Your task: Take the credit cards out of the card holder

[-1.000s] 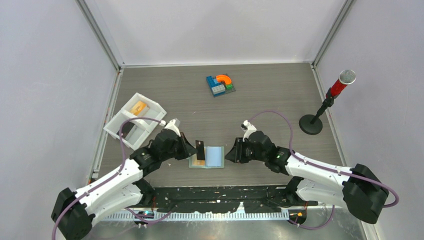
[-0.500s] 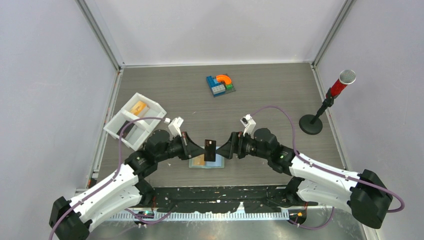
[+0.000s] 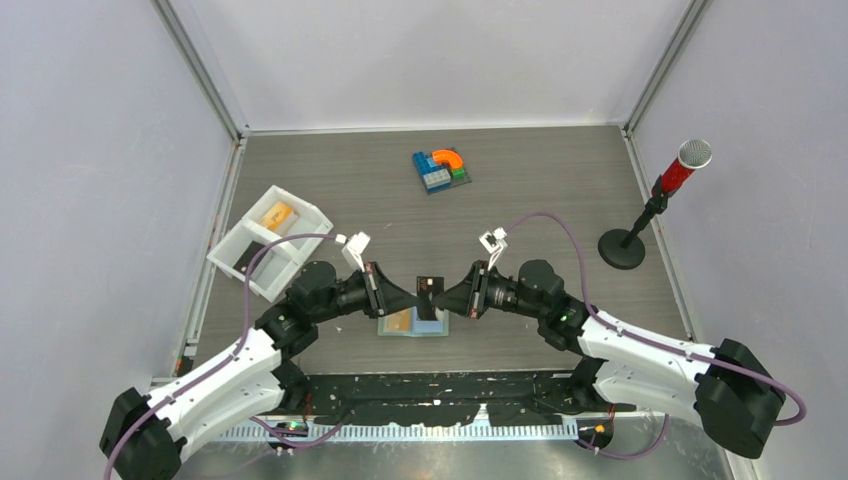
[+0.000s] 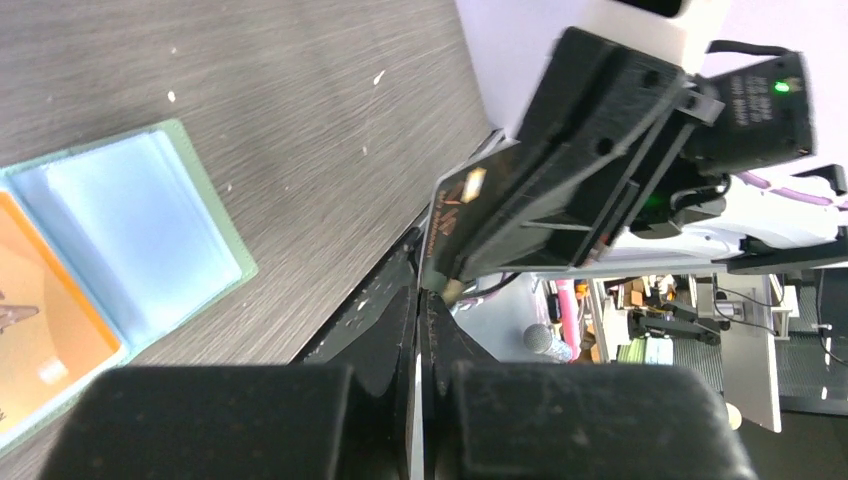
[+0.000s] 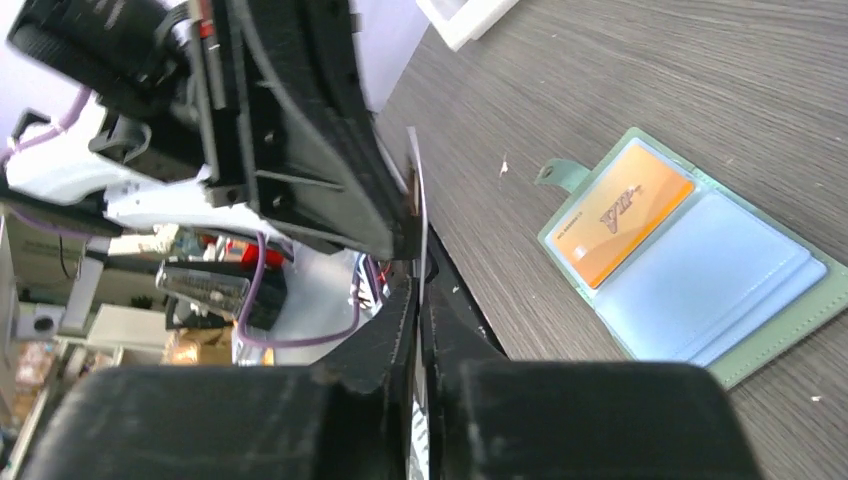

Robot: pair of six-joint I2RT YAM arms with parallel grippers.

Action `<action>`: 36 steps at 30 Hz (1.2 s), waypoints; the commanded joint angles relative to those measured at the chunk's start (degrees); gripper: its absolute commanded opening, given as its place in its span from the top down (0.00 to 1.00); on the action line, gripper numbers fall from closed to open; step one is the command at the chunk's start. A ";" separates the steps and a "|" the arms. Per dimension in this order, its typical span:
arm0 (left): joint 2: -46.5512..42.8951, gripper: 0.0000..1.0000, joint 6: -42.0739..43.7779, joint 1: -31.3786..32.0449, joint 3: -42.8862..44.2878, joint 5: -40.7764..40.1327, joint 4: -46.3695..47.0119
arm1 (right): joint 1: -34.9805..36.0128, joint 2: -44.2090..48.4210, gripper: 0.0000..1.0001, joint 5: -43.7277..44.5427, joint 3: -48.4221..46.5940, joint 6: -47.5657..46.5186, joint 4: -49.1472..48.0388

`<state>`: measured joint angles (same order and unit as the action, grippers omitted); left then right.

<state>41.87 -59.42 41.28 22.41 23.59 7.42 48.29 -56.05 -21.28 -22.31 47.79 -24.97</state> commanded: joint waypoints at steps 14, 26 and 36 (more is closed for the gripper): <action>4.91 0.47 16.69 0.11 12.27 10.72 -20.30 | 0.49 -6.02 0.95 -24.40 -0.31 -12.07 3.60; 13.17 0.54 26.59 0.08 18.44 19.67 -28.14 | 0.93 -7.29 0.94 -25.75 -1.22 -10.79 0.98; 15.52 0.63 25.09 0.12 16.98 24.00 -23.83 | 1.28 -6.95 0.95 -26.70 -1.29 -9.55 -0.06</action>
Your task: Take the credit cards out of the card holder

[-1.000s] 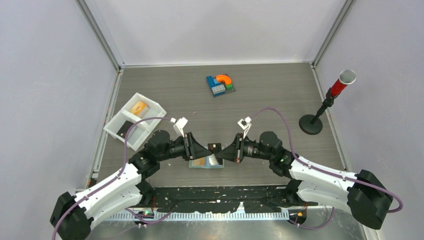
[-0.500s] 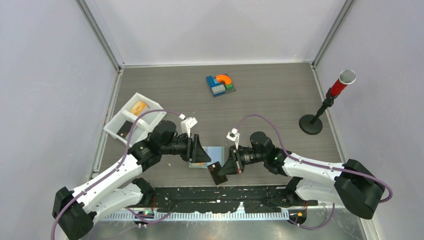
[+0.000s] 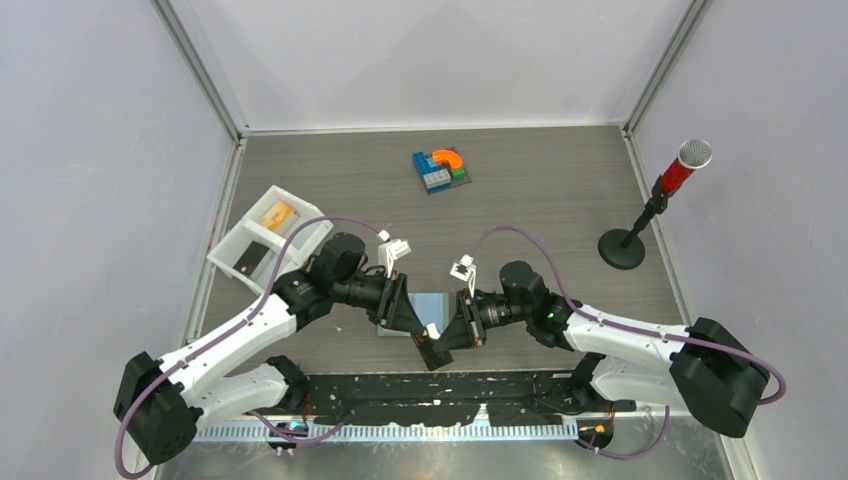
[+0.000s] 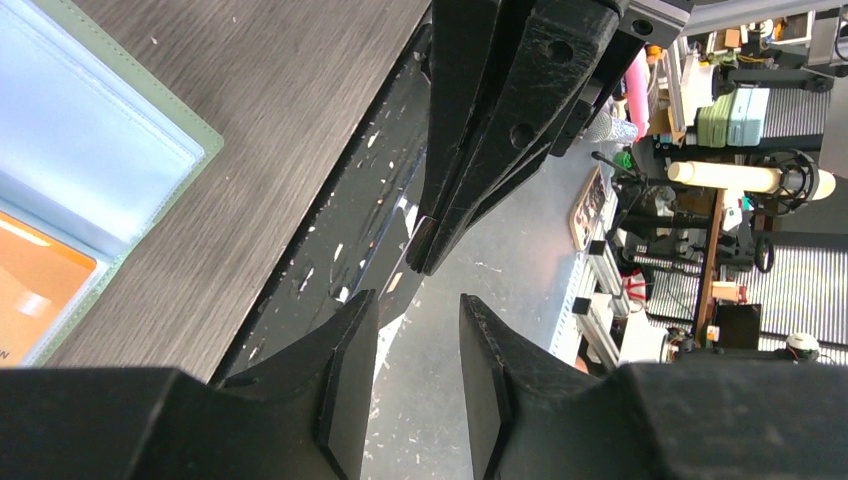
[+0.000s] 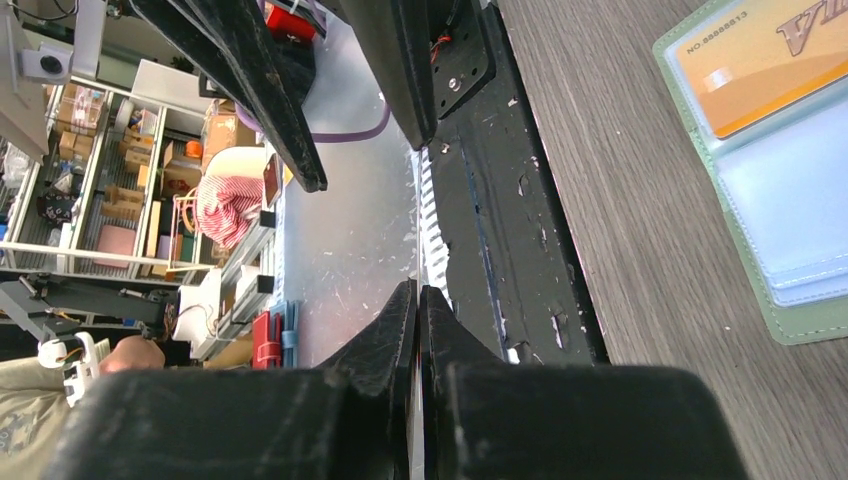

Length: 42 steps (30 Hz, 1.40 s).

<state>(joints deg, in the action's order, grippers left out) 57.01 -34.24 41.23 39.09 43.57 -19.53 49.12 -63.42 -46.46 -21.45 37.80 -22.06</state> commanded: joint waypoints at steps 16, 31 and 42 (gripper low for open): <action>5.01 0.59 1.19 0.34 3.17 4.69 0.70 | 0.45 3.52 0.95 -2.19 -2.47 0.77 -2.41; 7.71 0.58 5.35 0.34 8.72 2.55 -7.29 | 0.61 4.64 0.95 -4.09 -1.44 1.95 -3.51; 7.52 0.98 3.41 0.54 7.44 6.59 -4.67 | 0.54 2.53 0.95 -4.95 -2.30 1.90 -4.82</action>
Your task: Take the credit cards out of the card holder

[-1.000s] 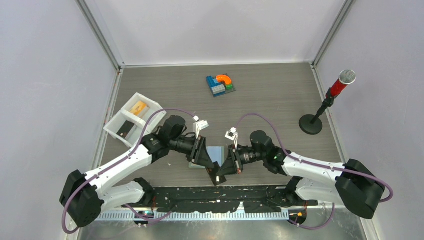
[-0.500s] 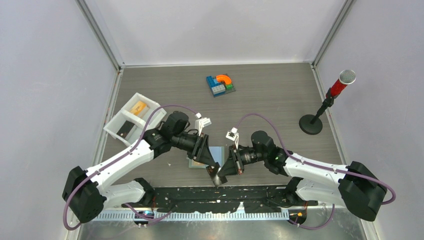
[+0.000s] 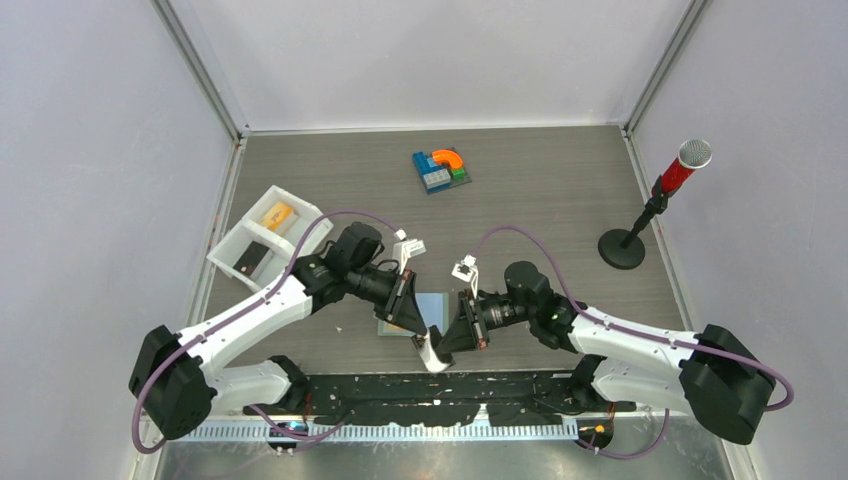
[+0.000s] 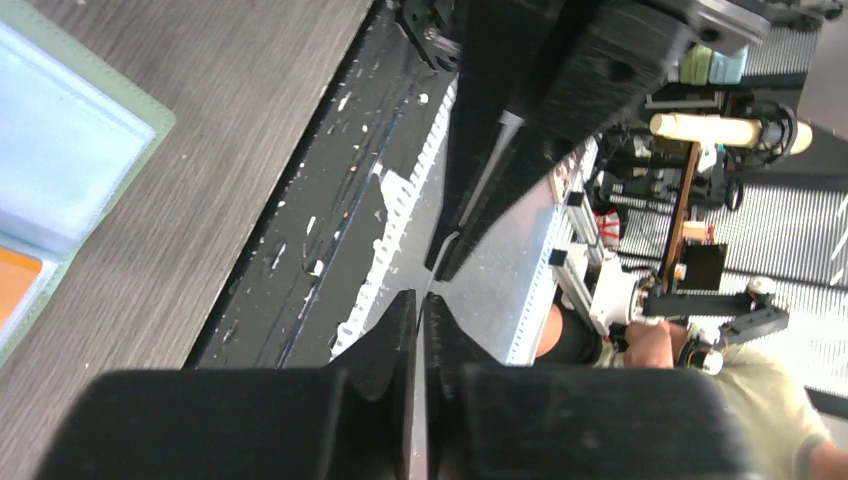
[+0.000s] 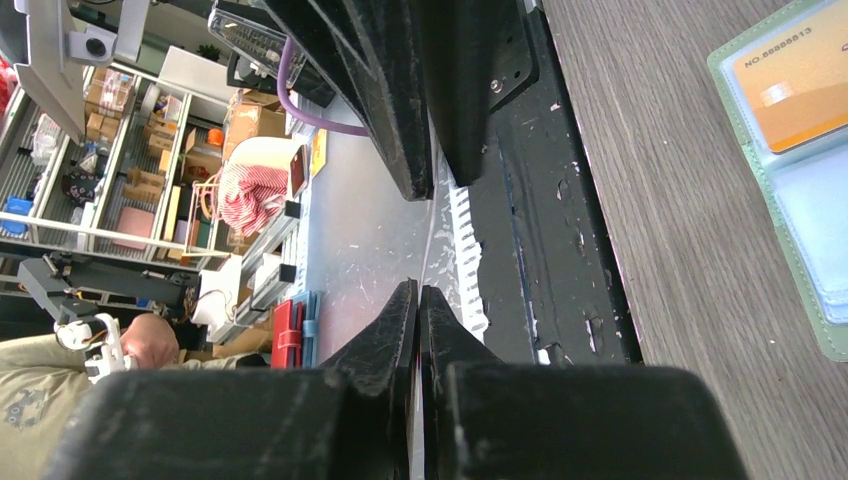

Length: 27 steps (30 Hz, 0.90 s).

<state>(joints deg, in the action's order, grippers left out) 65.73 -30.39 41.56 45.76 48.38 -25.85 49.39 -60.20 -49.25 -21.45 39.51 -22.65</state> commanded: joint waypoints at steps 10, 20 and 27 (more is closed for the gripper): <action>-3.64 1.00 -3.28 -0.84 -1.88 -1.53 4.18 | -0.12 0.57 0.63 2.97 -4.50 -1.06 0.31; -12.27 1.00 -9.81 -14.43 -3.44 -12.48 2.05 | -0.87 12.48 0.04 13.36 -5.22 -3.95 11.99; -18.62 1.00 -15.23 -31.67 -6.02 -23.40 -0.68 | -0.83 18.96 0.05 19.46 -4.15 -4.45 16.67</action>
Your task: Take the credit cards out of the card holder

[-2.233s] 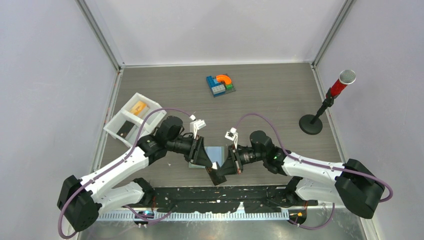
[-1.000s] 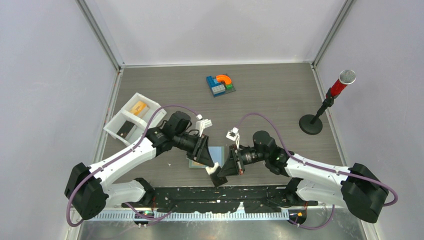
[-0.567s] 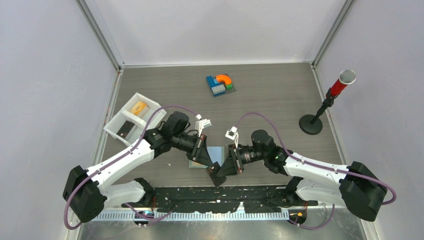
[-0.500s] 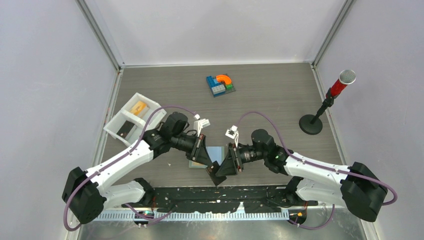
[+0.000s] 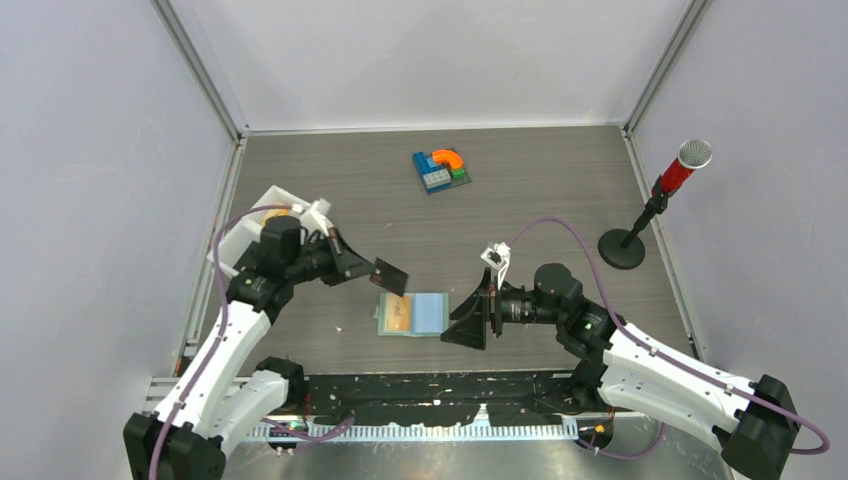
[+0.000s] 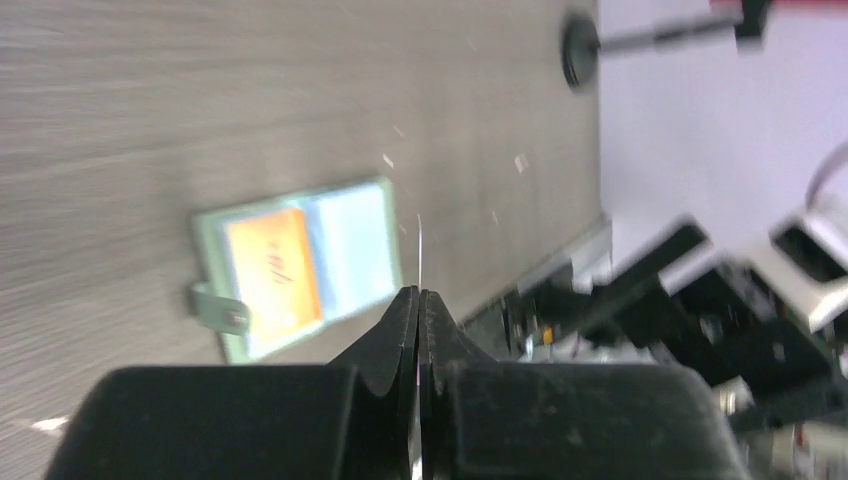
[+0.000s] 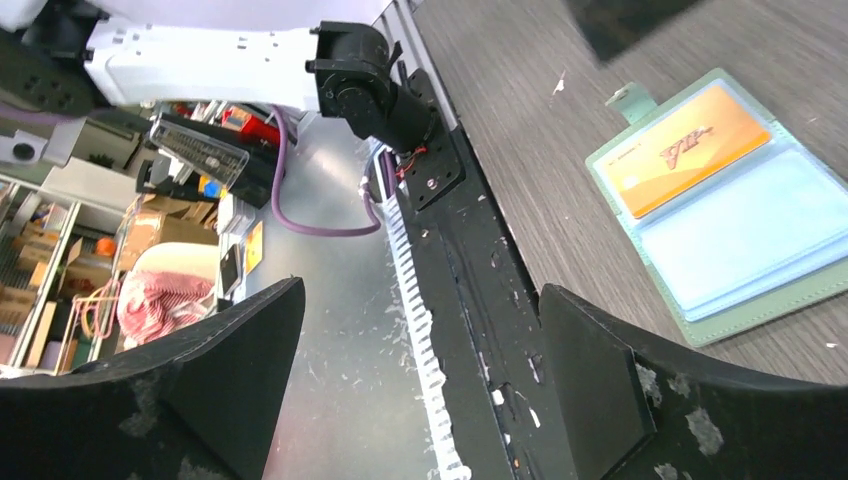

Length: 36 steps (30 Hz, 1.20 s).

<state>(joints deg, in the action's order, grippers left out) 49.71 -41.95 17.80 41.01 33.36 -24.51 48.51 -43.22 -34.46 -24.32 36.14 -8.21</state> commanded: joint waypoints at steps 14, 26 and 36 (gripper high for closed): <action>-18.45 1.00 -13.91 -29.23 -6.79 -45.62 -2.39 | -0.07 -4.02 0.05 2.23 -2.54 -1.34 -1.01; -15.43 1.00 -13.89 -39.48 -5.15 -52.58 -3.03 | -0.17 -8.54 0.05 2.38 -4.94 -4.90 -1.66; -9.29 1.00 -15.08 -43.27 -8.28 -49.01 9.89 | -0.34 -12.10 0.05 1.08 -5.71 -5.22 -3.43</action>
<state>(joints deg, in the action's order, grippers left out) 37.91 -55.77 -24.95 33.30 -16.45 -22.76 48.51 -55.11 -32.34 -27.83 31.81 -7.90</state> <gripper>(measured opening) 0.008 0.955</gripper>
